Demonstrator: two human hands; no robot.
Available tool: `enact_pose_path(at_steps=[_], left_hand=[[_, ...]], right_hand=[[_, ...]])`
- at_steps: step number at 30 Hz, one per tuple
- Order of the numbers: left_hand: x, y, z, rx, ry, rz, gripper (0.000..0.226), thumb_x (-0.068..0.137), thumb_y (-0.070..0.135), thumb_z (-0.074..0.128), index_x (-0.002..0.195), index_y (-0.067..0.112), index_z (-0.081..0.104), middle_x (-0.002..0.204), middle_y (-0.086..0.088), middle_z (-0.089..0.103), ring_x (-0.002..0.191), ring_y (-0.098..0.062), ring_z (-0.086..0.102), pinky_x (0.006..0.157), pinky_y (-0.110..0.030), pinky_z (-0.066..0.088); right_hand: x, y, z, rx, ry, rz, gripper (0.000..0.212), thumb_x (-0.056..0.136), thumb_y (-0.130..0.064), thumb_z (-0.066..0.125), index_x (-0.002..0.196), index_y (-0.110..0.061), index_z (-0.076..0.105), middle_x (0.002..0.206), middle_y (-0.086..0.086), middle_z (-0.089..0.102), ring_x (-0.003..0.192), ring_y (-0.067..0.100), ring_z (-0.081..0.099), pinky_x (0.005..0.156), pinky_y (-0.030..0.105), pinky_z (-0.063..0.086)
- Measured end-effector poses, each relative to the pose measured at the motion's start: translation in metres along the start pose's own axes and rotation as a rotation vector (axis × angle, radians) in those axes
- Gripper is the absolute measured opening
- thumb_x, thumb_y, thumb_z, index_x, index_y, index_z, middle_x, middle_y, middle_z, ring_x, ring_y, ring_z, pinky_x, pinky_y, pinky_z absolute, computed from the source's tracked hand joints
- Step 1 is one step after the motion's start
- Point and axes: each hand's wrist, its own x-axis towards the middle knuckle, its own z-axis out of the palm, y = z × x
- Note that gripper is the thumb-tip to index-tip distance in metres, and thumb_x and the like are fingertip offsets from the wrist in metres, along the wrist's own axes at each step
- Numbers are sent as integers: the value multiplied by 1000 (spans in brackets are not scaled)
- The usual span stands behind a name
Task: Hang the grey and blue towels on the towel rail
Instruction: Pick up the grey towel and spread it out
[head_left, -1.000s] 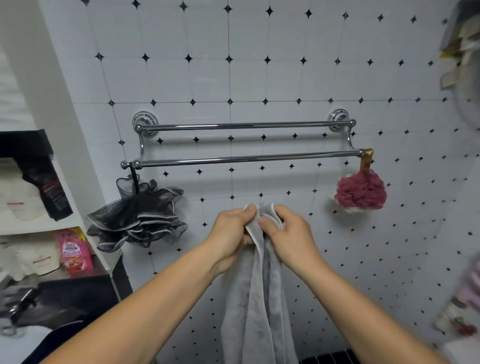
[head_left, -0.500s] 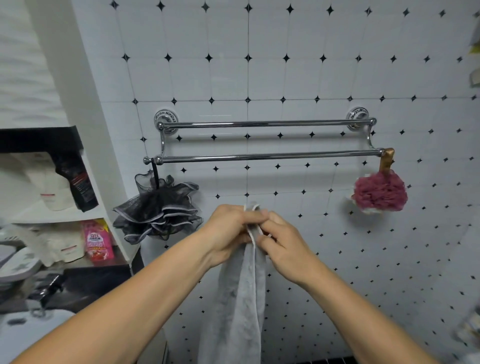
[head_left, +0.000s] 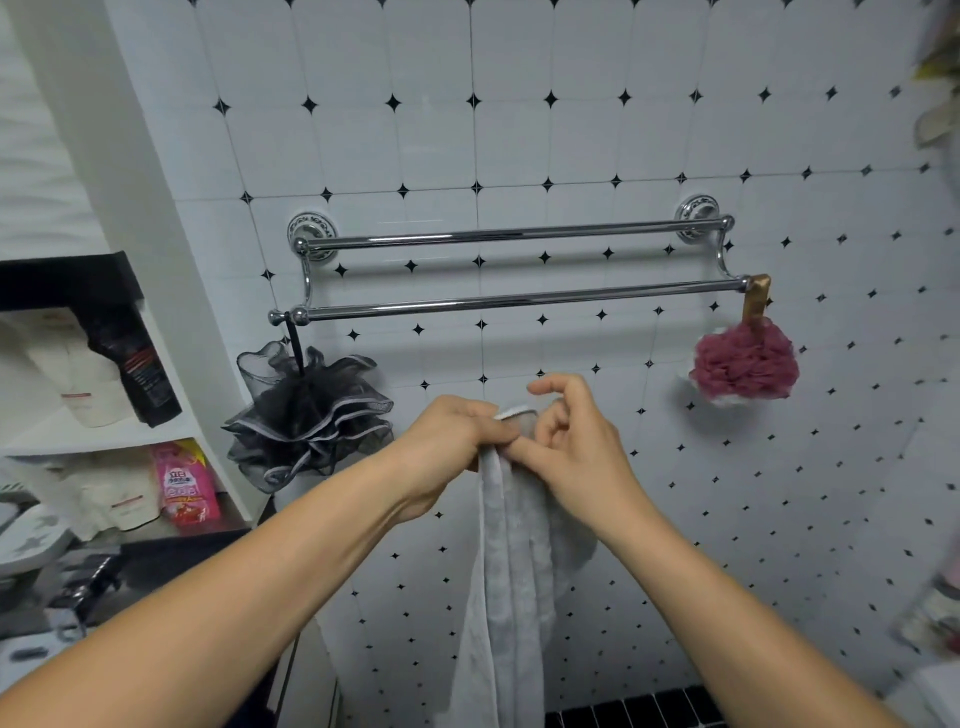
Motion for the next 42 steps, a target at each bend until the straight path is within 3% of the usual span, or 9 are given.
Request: enact_pose_path(at_steps=[5,13,21,25,27,32,35,38,42], left_hand=[[6,5,-4,22,-65,-25,22,90,-3,55,78,5,73,66,-4,69,60,-12,65,56,-19,50],[19,9,-20,136,229,80,25,72,-14,74,74,11,73,64,-3,71,61,-15,66,61,-22,57],[29,23,-25,73,361,142,22,69,-15,75,74,5,69,64,-4,65,51,-8,61,48,-13,48],[36,28,-29,35,371,135,19,72,-12,74,78,6,70,69,-6,67,55,-10,65,53,-17,52],[40,29,-32,35,360,135,18,73,-10,73,78,7,71,72,-7,68,64,-17,67,60,-22,56],[45,33,-39,54,378,146,20,72,-7,75,74,13,74,71,-6,71,74,-25,66,83,-44,55],[47,36,-45,44,372,164,21,72,-7,74,71,14,74,62,3,72,60,-13,68,59,-23,54],[48,39,-53,53,400,179,19,72,-7,75,73,13,74,66,0,72,62,-13,68,61,-23,55],[51,37,-67,73,464,162,20,73,-6,76,71,14,72,71,-6,68,72,-25,63,71,-37,50]], right_hand=[[14,4,-17,-52,-76,-84,30,61,-44,81,84,-40,62,95,-13,53,84,-1,53,75,15,41],[-1,45,-40,182,-413,178,17,76,-9,80,75,-16,64,70,-2,59,67,10,53,63,24,44],[-67,97,-26,161,-833,448,19,76,-20,80,93,-16,73,88,5,74,84,12,69,86,23,51],[-100,111,-5,-36,-1056,499,44,82,-25,72,125,-26,64,77,-26,68,76,-12,61,78,5,41],[-107,112,6,-41,-1022,464,54,82,-23,72,134,-27,56,73,-20,59,65,-8,52,71,7,40],[-92,101,17,210,-369,306,30,78,-20,78,105,-21,66,88,-2,51,73,7,47,73,19,43],[-89,103,32,119,-549,263,33,81,-26,76,112,-17,65,112,-2,43,100,11,49,97,24,42],[-94,112,48,79,-676,306,37,84,-37,72,114,-15,69,128,-1,41,123,11,42,107,25,36],[-105,127,51,28,-701,383,32,87,-42,66,94,-11,71,104,4,60,95,14,58,90,26,48]])
